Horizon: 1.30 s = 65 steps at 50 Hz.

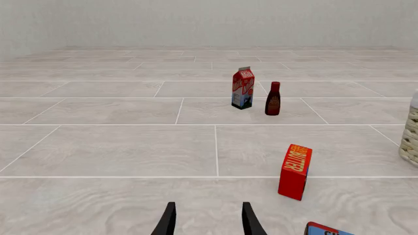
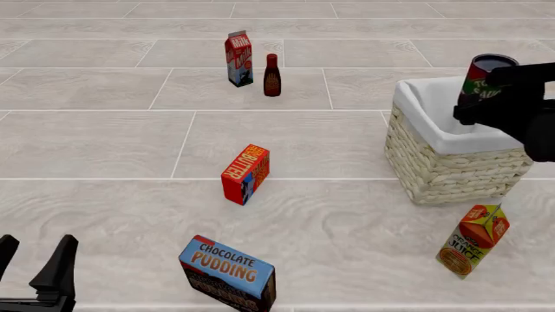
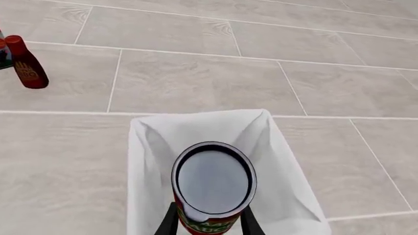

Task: Pick the tomato sauce and place it in the basket.

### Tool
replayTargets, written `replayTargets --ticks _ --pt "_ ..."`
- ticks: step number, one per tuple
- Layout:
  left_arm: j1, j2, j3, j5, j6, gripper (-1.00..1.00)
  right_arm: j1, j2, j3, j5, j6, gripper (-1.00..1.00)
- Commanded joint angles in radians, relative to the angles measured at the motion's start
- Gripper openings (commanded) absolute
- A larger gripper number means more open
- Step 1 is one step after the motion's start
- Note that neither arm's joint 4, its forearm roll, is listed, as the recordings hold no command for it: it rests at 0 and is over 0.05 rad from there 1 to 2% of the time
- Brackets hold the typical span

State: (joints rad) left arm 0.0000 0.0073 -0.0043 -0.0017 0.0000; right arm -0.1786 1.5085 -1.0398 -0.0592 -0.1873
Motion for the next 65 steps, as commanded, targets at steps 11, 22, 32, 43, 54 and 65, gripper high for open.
replayTargets --ticks 11,22,32,43,54,65 --pt "0.0 0.0 0.0 0.0 0.0 1.0 -0.002 0.029 -0.023 -0.004 0.017 -1.0" --pt "0.0 0.0 0.0 0.0 0.0 1.0 0.0 0.045 -0.046 0.01 0.031 -1.0" --pt "0.0 0.0 0.0 0.0 0.0 1.0 0.004 0.041 -0.046 0.012 0.032 -1.0" --pt "0.0 0.0 0.0 0.0 0.0 1.0 0.004 0.046 -0.048 0.021 0.061 1.0" --pt "0.0 0.0 0.0 0.0 0.0 1.0 0.002 0.043 -0.045 0.026 0.077 1.0" --pt "0.0 0.0 0.0 0.0 0.0 1.0 0.004 0.044 -0.047 0.028 0.083 1.0"
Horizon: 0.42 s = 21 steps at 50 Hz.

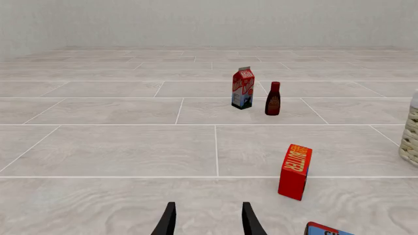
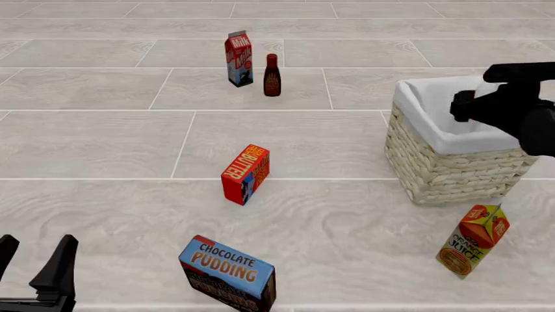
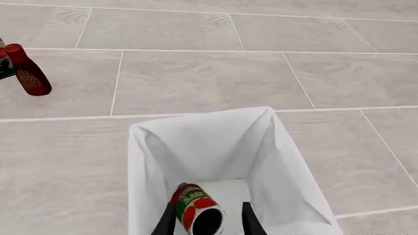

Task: Pick the tomato sauce and place it in the basket.

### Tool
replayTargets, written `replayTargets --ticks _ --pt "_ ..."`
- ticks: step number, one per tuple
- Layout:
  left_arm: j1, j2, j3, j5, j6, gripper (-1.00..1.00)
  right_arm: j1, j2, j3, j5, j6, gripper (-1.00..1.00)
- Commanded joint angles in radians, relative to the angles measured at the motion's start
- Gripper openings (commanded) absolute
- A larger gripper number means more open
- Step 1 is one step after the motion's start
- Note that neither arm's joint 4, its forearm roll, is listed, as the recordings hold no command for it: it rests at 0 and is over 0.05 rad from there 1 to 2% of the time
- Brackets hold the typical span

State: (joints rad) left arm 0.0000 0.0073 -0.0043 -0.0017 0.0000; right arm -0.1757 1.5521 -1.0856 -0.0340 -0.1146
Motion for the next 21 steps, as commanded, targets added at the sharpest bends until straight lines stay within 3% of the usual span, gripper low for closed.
replayTargets --ticks 1,21 --pt "0.0 0.0 0.0 0.0 0.0 1.0 0.001 0.0 -0.001 0.003 0.01 1.0" --pt "0.0 0.0 0.0 0.0 0.0 1.0 -0.002 -0.03 -0.005 0.013 0.013 1.0"
